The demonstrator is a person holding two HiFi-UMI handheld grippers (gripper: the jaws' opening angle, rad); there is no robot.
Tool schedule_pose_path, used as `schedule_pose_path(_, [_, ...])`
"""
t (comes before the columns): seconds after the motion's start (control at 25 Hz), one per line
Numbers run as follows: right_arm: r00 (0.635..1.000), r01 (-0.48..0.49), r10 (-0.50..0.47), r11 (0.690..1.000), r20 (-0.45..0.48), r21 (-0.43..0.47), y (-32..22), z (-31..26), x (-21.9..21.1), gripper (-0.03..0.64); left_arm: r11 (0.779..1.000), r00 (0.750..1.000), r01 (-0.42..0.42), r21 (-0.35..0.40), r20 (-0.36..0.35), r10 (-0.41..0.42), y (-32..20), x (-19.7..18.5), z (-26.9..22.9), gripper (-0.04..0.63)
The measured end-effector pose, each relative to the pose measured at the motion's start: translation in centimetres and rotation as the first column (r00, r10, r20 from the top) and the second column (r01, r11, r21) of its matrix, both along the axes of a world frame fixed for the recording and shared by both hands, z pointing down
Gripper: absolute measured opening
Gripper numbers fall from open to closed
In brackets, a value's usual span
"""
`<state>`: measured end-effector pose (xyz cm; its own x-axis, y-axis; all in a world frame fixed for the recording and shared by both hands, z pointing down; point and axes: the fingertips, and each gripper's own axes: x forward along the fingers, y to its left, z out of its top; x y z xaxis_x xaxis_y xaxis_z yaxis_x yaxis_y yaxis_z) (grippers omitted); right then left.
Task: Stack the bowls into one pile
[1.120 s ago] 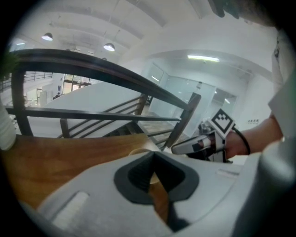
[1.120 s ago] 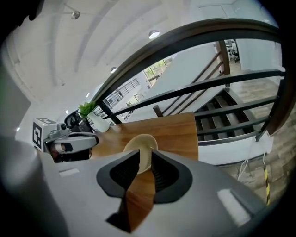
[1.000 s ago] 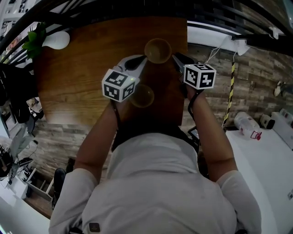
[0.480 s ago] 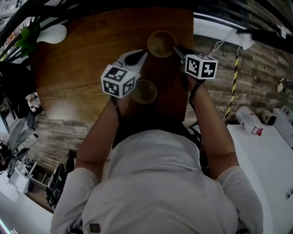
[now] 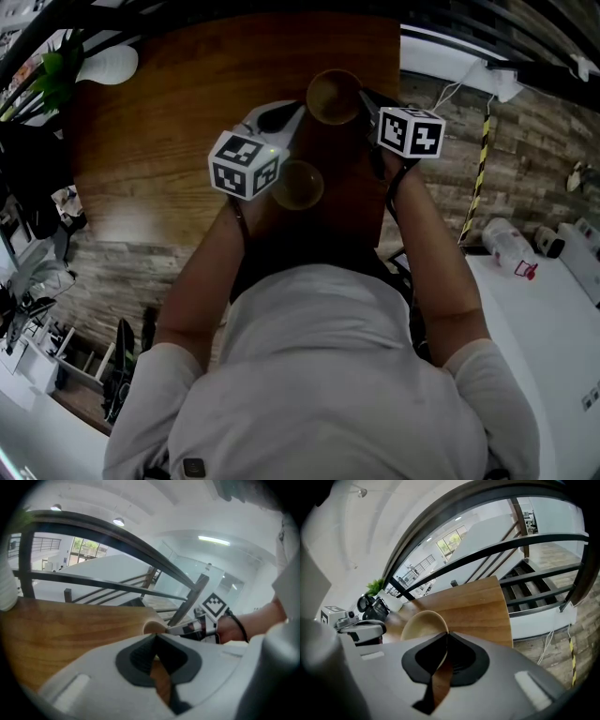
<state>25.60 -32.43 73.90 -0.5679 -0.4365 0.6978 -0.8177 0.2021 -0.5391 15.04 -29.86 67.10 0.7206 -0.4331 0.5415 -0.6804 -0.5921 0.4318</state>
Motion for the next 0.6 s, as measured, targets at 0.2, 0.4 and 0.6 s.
schedule_pose_path(0.2, [1.0,0.014,-0.014,1.0,-0.004,0.011,0.1,-0.7,-0.3,0.017,1.0,1.0,0.018,-0.009,-0.019,-0.018,0.3,-0.2,-0.6,0.005])
schedule_pose_path(0.4, [1.0,0.008,-0.008,0.999,0.002,0.034,0.2,-2.2,0.2,0.015,1.0,0.999,0.023,-0.007,-0.029,-0.023,0.9,0.2,-1.2,0.005])
schedule_pose_path(0.6, [1.0,0.003,-0.003,0.998,0.008,0.064,1.6,-4.5,-0.4,0.015,1.0,0.999,0.026,0.008,-0.036,-0.026,2.7,-0.6,-2.7,0.005])
